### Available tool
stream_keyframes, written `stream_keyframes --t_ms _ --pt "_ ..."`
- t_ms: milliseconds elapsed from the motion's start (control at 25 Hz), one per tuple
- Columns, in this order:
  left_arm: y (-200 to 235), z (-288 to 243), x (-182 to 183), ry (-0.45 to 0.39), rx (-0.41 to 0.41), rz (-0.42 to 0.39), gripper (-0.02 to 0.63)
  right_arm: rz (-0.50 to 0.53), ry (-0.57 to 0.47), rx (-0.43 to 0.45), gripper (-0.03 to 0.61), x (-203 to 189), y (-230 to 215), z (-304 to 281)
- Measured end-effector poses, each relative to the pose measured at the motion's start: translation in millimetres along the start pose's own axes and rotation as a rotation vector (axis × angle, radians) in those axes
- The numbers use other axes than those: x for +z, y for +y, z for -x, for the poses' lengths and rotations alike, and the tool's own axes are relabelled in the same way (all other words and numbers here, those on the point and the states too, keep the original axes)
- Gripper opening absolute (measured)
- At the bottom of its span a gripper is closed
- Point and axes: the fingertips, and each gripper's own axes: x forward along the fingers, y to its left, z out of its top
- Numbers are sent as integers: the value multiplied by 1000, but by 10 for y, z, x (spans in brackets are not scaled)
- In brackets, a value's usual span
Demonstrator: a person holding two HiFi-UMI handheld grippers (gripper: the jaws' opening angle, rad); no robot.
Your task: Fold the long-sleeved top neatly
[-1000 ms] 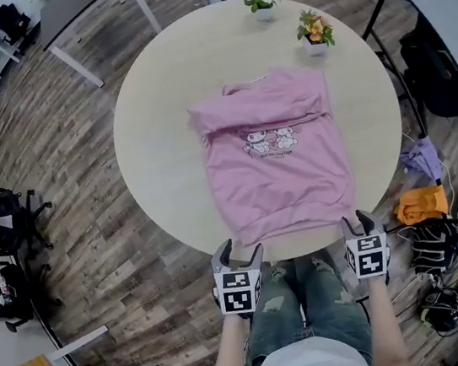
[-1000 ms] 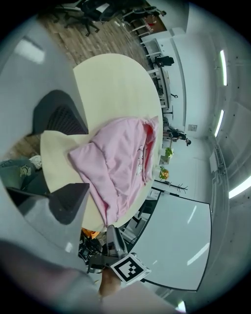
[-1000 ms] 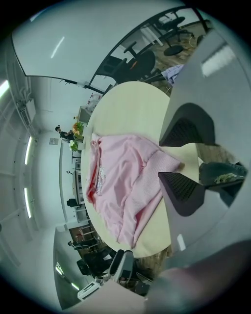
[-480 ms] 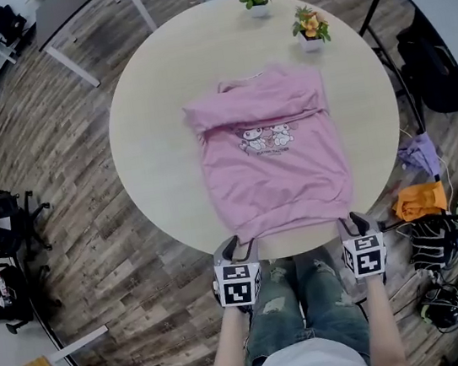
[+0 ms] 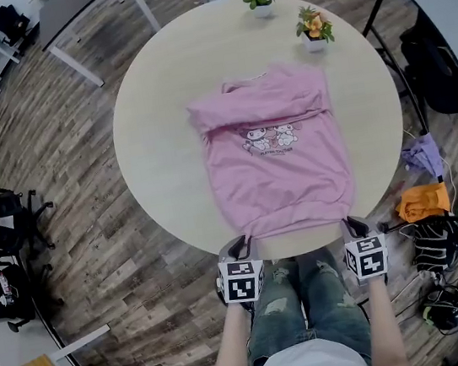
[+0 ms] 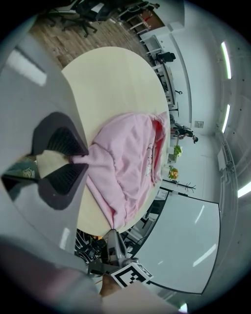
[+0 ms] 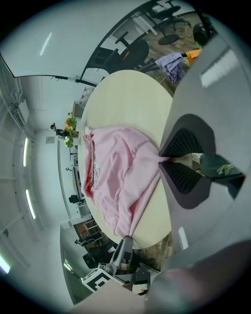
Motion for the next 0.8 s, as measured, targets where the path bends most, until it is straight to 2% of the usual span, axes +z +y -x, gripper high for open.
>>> stream_keyframes --t_ms 200,800 --pt "21 25 -11 12 -19 8 41 27 34 -2 54 -26 -15 26" --pt "123 216 -329 110 1 -82 40 149 155 47 49 -304 158 249"
